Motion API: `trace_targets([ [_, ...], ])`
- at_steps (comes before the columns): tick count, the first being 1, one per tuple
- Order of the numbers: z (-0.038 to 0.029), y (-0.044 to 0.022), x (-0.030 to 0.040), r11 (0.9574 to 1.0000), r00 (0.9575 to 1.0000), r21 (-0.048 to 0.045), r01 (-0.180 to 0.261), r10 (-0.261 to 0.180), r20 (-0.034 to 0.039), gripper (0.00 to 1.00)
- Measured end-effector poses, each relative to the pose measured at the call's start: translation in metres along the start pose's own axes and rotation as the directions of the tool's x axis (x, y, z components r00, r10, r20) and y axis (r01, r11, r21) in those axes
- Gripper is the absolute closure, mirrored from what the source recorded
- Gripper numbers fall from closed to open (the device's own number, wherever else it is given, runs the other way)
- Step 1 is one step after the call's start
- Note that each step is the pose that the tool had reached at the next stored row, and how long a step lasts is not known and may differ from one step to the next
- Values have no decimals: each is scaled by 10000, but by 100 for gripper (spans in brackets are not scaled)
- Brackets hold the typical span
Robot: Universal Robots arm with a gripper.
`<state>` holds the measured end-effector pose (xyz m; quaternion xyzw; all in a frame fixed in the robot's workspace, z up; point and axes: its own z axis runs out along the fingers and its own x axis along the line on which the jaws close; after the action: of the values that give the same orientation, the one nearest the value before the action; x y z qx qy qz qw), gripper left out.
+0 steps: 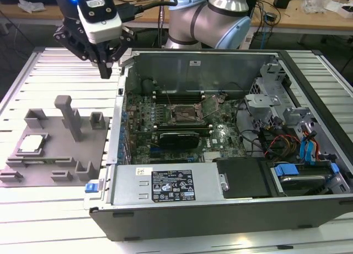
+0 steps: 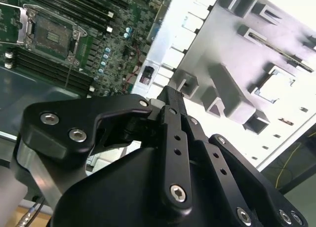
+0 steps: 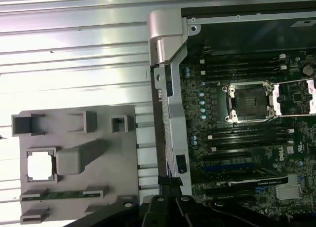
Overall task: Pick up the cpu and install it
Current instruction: 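Reach for the cpu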
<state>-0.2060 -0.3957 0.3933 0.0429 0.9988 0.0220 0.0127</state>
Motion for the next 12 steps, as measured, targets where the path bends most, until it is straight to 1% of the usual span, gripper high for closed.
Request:
trace_targets([
  [7, -3, 0, 115, 10000, 10000, 0, -27, 27, 2, 89],
  [12, -4, -4, 179, 10000, 10000, 1, -36, 36, 2, 89],
])
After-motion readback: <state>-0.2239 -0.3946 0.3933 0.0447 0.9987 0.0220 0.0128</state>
